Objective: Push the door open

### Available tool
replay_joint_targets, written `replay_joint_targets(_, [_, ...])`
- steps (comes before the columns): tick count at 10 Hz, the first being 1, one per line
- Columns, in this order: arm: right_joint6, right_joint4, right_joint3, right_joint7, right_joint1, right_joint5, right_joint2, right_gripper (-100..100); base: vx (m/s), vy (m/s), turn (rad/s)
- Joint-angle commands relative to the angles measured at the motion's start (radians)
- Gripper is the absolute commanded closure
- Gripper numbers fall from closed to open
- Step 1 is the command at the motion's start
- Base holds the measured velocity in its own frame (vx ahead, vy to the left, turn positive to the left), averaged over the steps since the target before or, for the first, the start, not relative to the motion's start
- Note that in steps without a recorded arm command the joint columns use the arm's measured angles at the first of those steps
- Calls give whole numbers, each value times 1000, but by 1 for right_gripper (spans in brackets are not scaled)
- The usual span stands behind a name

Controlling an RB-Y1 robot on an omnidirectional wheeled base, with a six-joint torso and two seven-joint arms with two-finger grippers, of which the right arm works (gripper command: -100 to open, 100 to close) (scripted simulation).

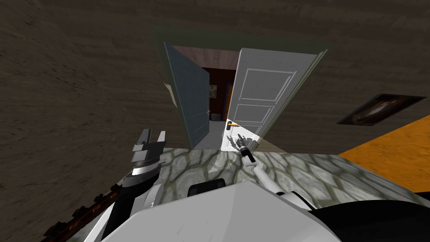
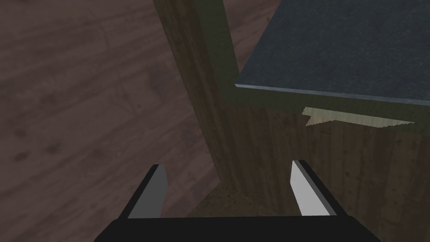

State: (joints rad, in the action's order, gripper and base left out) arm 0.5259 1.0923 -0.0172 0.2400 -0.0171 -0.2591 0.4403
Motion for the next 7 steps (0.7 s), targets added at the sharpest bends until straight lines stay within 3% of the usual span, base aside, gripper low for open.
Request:
replay_joint_targets(1, [0, -34, 3, 3, -12, -10, 13, -100, 99, -1, 52])
replay_joint_targets(7, [3, -157, 8, 17, -72, -37, 59, -100, 76, -12, 40])
